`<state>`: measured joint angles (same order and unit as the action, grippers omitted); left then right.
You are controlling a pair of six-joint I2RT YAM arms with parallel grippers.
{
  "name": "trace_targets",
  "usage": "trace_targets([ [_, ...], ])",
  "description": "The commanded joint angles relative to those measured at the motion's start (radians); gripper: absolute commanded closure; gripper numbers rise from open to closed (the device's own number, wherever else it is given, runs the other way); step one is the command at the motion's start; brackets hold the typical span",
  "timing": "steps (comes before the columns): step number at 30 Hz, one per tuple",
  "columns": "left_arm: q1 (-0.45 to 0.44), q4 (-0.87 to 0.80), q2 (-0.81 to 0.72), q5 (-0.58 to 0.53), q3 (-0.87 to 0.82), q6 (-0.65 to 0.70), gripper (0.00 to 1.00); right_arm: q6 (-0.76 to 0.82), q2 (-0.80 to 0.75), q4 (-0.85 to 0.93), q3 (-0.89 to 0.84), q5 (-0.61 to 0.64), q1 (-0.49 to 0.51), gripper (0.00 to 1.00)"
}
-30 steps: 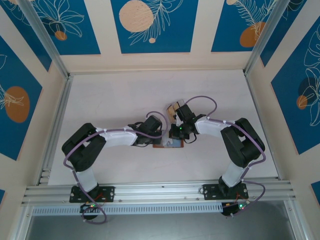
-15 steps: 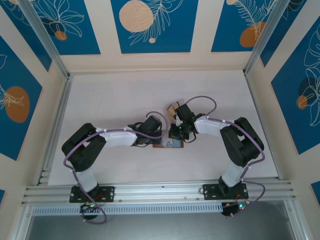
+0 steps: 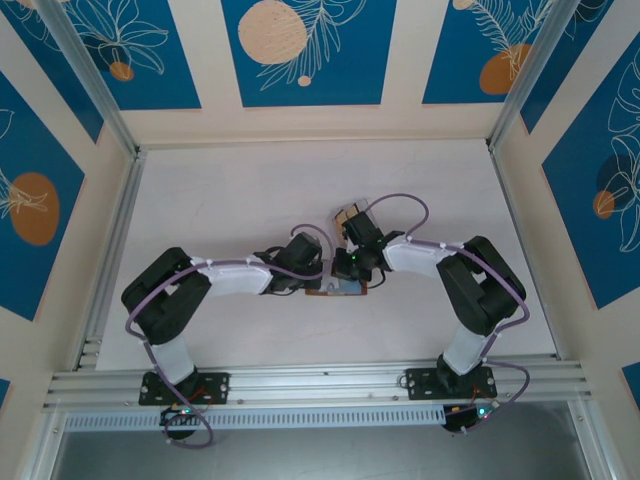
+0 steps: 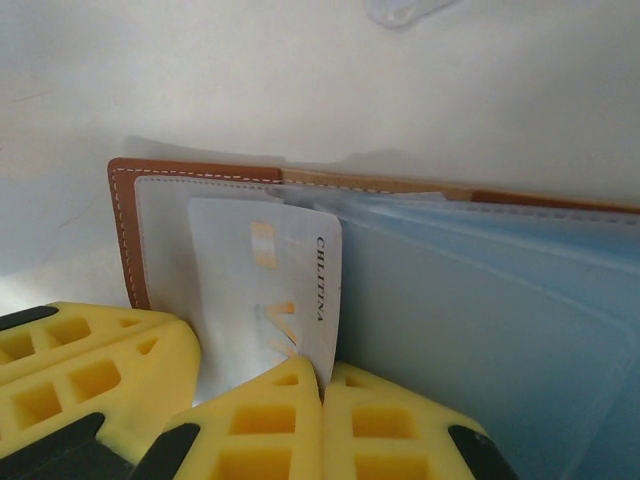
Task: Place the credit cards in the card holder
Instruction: Insert the credit card into the card slot.
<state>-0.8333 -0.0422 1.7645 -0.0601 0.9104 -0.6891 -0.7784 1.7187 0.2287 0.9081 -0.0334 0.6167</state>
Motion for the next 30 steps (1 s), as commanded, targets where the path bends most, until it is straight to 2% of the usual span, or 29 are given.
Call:
trace_targets([
  [1, 0.005, -0.114, 0.086, 0.017, -0.061, -0.013, 0.93, -0.027, 0.053, 0.037, -0.056, 0.017, 0.05, 1.0],
  [4, 0.002, -0.117, 0.081, 0.018, -0.06, -0.015, 0.93, -0.022, 0.064, 0.027, -0.056, 0.022, 0.064, 1.0],
  [8, 0.003, -0.123, 0.063, 0.019, -0.058, -0.018, 0.93, -0.001, 0.047, 0.018, -0.066, 0.011, 0.066, 0.94],
  [12, 0.008, -0.149, 0.019, 0.019, -0.056, -0.028, 0.9, 0.039, 0.01, 0.056, -0.063, 0.002, 0.059, 0.81],
  [20, 0.056, -0.084, -0.123, 0.172, -0.105, -0.054, 0.82, 0.112, 0.011, 0.114, -0.033, -0.09, 0.019, 0.72],
  [24, 0.086, -0.084, -0.174, 0.178, -0.138, -0.072, 0.82, 0.126, 0.009, 0.115, -0.026, -0.128, 0.008, 0.7],
  [30, 0.097, -0.102, -0.156, 0.156, -0.142, -0.031, 0.91, 0.17, -0.005, 0.155, -0.004, -0.157, 0.006, 0.63],
])
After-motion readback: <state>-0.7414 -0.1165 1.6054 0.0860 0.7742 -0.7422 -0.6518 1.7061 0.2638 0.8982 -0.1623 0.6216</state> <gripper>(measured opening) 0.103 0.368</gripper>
